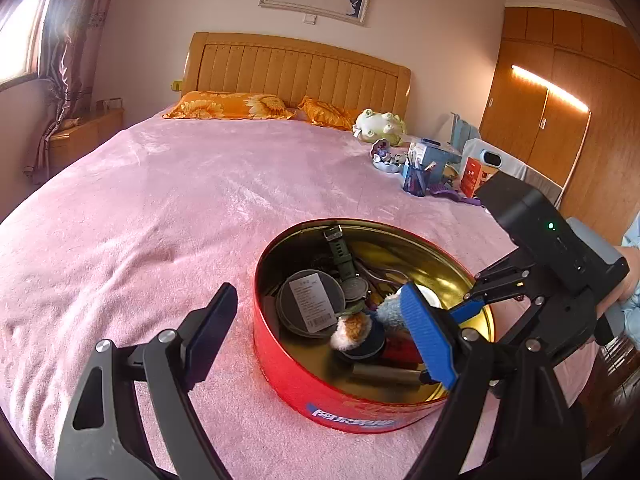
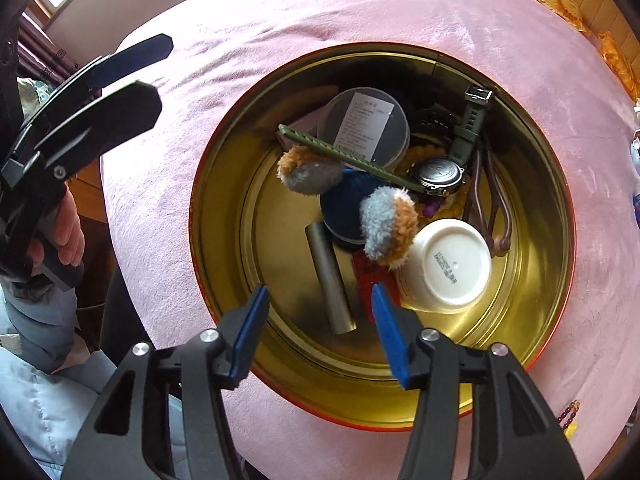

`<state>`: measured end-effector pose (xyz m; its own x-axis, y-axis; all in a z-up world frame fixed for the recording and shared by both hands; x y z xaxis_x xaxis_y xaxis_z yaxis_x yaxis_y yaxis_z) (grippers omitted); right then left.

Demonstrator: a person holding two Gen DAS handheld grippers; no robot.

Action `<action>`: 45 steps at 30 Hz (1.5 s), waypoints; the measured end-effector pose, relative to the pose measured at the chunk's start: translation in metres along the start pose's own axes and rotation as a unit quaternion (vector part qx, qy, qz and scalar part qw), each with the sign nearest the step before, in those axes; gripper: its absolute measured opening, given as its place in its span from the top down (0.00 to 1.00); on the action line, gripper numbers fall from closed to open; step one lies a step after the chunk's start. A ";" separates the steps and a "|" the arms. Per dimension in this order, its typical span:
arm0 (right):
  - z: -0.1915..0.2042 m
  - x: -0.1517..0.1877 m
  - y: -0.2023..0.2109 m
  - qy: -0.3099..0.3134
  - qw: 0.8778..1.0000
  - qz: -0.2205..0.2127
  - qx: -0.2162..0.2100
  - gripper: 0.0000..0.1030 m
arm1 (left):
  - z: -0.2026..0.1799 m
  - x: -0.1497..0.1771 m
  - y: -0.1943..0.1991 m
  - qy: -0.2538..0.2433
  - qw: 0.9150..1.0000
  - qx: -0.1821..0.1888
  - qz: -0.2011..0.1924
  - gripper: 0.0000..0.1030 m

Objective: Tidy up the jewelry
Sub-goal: 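Open the right tool to drop the silver cylinder into the tin, then move the left tool toward the red bead bracelet on the bed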

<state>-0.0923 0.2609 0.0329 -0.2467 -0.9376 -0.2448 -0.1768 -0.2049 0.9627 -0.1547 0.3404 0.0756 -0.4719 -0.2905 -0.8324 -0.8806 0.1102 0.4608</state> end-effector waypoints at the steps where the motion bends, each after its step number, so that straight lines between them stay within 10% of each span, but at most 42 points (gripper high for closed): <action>1: -0.004 0.002 0.003 -0.006 1.000 -0.006 0.000 0.36 | -0.003 -0.001 0.000 -0.001 1.000 0.001 0.000 0.21; 7: -0.056 0.034 0.037 -0.143 0.980 -0.130 0.045 0.07 | -0.032 -0.006 0.002 -0.015 0.999 0.031 -0.003 0.21; 12: -0.117 0.134 0.052 -0.336 0.912 -0.229 0.052 0.04 | -0.067 -0.009 0.002 -0.031 0.996 0.080 -0.022 0.20; 23: -0.204 0.334 0.058 -0.515 0.805 -0.243 0.168 0.04 | -0.173 0.015 -0.081 -0.069 0.983 0.161 0.055 0.17; 37: -0.227 0.407 0.031 -0.501 0.802 -0.218 0.242 0.04 | -0.274 0.054 -0.219 -0.101 0.967 0.166 0.162 0.17; 45: -0.242 0.420 0.039 -0.526 0.772 -0.236 0.267 0.04 | -0.296 0.052 -0.297 -0.115 0.963 0.131 0.205 0.17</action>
<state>0.0281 -0.2091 -0.0048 -0.6229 0.0109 -0.7822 -0.7817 -0.0456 0.6219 0.0947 0.0114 -0.0132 -0.7525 0.0437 -0.6572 -0.5846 0.4152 0.6970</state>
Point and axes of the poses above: each gripper's, at about its wrist camera, not at the fingertips, and y roughly against the way its jaws point, z to its left, x to its underside, the point moved 4 cm from there along -y, roughly the way its jaws point, and after that the axes turned 14 degrees about x, right-handed, at the moved point
